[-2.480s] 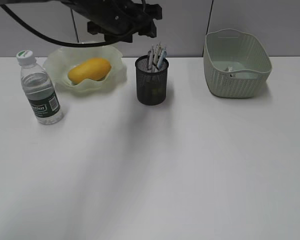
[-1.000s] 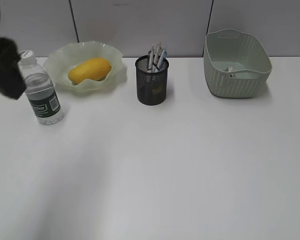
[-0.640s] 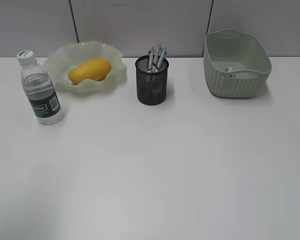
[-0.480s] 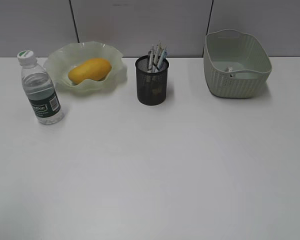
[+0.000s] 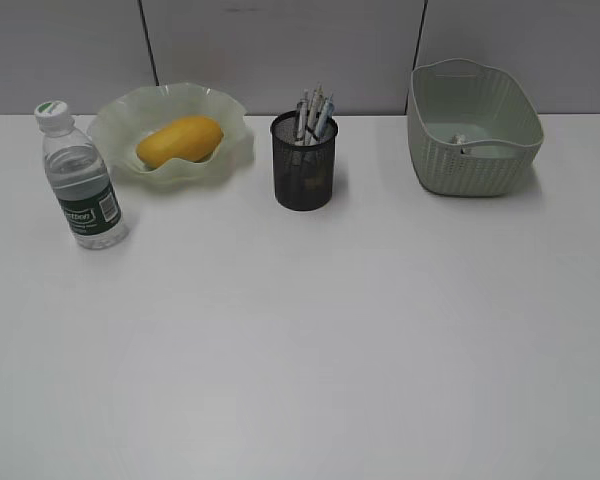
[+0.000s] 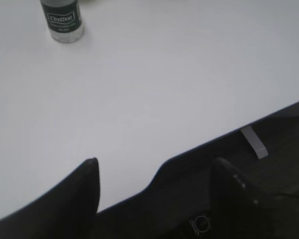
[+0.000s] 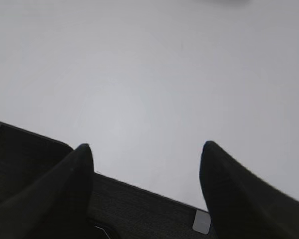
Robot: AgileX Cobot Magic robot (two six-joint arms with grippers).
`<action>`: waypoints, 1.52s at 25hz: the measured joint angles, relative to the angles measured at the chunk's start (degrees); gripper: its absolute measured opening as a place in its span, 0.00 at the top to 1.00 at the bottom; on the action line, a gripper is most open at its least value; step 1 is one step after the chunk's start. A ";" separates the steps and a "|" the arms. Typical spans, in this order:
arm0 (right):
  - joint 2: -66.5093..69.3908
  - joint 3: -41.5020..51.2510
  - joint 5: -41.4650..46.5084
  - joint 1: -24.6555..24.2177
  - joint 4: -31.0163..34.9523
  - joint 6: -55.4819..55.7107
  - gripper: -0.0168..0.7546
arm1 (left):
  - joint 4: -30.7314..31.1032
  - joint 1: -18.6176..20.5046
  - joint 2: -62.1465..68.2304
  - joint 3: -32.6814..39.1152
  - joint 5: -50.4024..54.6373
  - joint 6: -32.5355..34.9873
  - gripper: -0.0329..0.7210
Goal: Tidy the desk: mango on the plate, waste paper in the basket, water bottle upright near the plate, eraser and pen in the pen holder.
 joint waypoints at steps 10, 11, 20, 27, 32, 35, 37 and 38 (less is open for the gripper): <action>0.00 0.00 -0.04 0.00 0.05 -0.40 0.29 | -0.58 0.00 0.01 2.63 -6.27 7.23 0.26; 0.00 0.00 -0.04 0.00 0.05 -0.45 0.29 | -0.58 0.00 0.36 2.70 -6.51 7.54 0.26; 0.00 0.00 -0.04 0.00 0.11 -0.58 0.29 | -0.58 0.00 1.54 2.81 -6.94 7.92 0.26; 0.00 0.00 -0.04 0.00 0.50 -0.63 0.29 | -0.58 0.00 1.54 2.81 -6.94 7.92 0.26; 0.00 0.00 -0.04 0.00 0.64 -0.63 0.29 | -0.58 0.00 1.54 2.81 -6.94 7.92 0.26; 0.00 0.00 -0.04 0.00 0.64 -0.63 0.29 | -0.58 0.00 1.54 2.81 -6.94 7.92 0.26; 0.00 0.00 -0.04 0.00 0.66 -0.68 0.29 | -0.58 0.00 1.54 2.81 -6.94 7.92 0.26; 0.00 0.00 -0.04 0.00 0.66 -0.68 0.29 | -0.58 0.00 1.54 2.81 -6.94 7.92 0.26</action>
